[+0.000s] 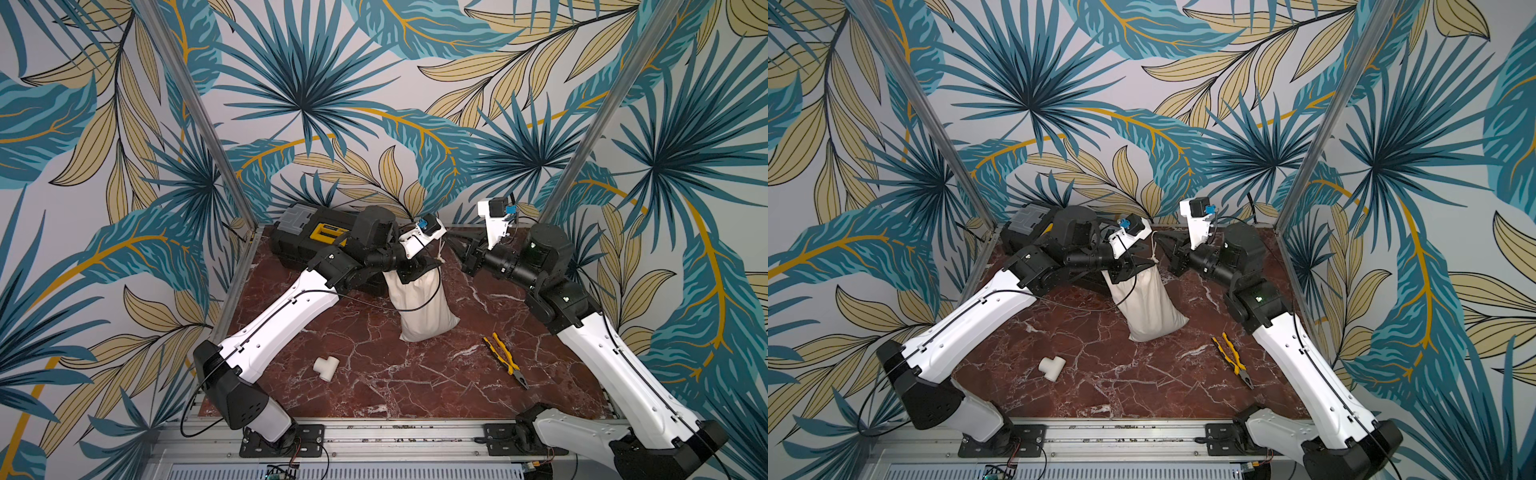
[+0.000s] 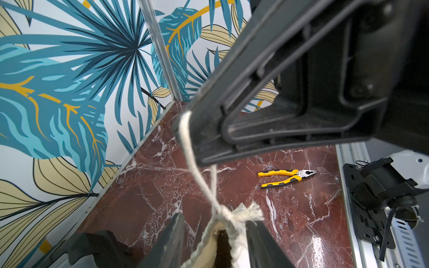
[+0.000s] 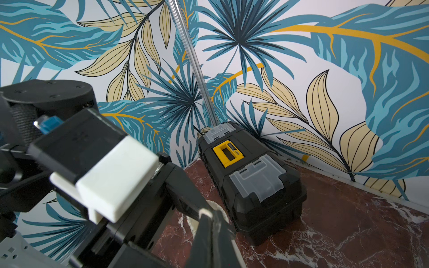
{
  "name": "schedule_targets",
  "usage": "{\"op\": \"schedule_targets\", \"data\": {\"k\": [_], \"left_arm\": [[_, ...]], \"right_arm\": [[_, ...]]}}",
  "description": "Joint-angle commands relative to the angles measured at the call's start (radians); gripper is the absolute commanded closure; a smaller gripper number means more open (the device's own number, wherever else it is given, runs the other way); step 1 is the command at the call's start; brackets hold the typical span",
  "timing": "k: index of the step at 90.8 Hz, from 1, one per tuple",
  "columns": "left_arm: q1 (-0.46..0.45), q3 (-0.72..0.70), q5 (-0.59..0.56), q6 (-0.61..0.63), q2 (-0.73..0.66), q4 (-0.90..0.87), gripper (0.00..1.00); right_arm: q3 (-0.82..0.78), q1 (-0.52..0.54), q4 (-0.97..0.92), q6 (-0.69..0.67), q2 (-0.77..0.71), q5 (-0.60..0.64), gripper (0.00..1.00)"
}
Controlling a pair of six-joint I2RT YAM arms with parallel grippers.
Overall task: Close the soil bag
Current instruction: Frap the soil bag at the center of the board.
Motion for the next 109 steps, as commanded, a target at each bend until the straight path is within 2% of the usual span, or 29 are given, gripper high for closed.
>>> {"op": "schedule_targets", "data": {"k": [1, 41, 54, 109], "left_arm": [[-0.002, 0.044, 0.048, 0.026, 0.028, 0.016, 0.54], [0.0, 0.096, 0.063, 0.056, 0.097, 0.003, 0.76], [0.0, 0.096, 0.059, 0.062, 0.101, 0.004, 0.88], [-0.002, 0.112, 0.023, 0.115, 0.123, -0.128, 0.92]], "right_arm": [[0.048, 0.0, 0.062, -0.006, -0.015, -0.012, 1.0], [0.059, 0.0, 0.048, -0.016, -0.019, 0.005, 1.0], [0.062, 0.0, 0.045, -0.018, -0.018, 0.012, 1.0], [0.076, -0.001, 0.061, -0.008, -0.037, 0.05, 1.0]]}}
